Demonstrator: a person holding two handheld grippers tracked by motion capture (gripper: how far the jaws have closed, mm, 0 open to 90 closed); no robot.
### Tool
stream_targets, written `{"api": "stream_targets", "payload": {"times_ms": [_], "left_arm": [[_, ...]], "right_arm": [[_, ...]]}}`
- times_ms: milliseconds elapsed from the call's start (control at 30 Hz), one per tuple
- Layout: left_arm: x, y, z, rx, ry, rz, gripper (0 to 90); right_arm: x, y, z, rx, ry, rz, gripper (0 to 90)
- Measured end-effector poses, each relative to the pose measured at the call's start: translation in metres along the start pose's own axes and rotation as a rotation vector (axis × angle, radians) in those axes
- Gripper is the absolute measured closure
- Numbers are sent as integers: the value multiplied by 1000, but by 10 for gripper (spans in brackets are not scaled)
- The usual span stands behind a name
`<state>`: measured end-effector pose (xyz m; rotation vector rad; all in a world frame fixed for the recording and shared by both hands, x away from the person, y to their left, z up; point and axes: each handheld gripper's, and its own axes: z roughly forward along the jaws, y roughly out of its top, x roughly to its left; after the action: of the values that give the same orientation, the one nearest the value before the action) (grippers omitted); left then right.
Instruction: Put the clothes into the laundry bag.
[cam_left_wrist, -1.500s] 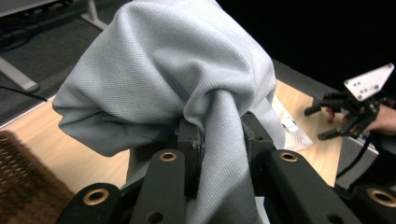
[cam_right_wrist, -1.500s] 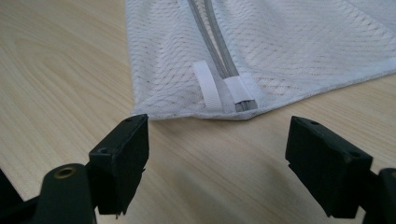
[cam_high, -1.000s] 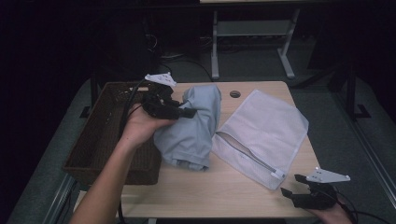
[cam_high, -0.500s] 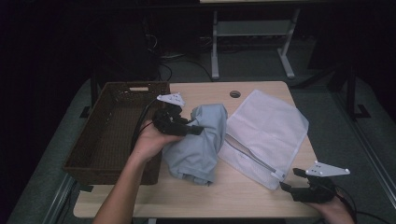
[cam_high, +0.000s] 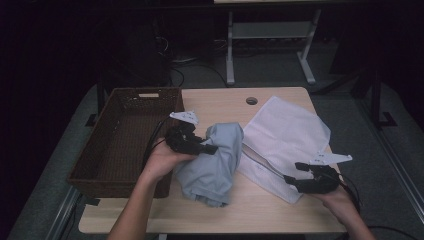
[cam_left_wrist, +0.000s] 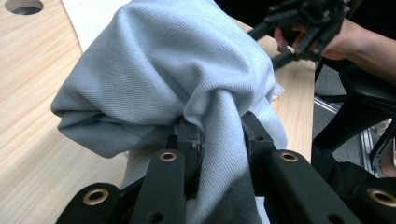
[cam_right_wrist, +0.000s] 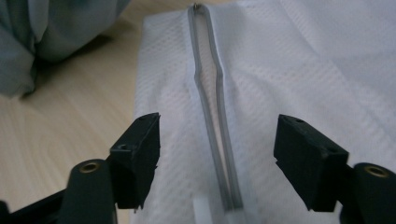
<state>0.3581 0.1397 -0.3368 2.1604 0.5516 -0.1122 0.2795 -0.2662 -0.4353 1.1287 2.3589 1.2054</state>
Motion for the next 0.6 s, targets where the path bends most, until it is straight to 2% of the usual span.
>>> {"api": "stream_targets", "payload": {"times_ms": [233,333,400,533,600], "left_arm": [[5,-3,5,4,-16,-7,737],[5,-4,9,8,-20,-12,736],[6,-5,12,12,-23,-11,736],[7,-4,16,15,-30,-10,736],[8,-5,17,18,-34,-8,735]], "right_arm": [[-7,28,30,-17,-4,-12,369],[-13,34,44,-30,20,0,391],[-16,37,55,-8,28,-6,398],[-20,41,75,1,38,-13,412],[-20,41,84,37,37,-27,410]]}}
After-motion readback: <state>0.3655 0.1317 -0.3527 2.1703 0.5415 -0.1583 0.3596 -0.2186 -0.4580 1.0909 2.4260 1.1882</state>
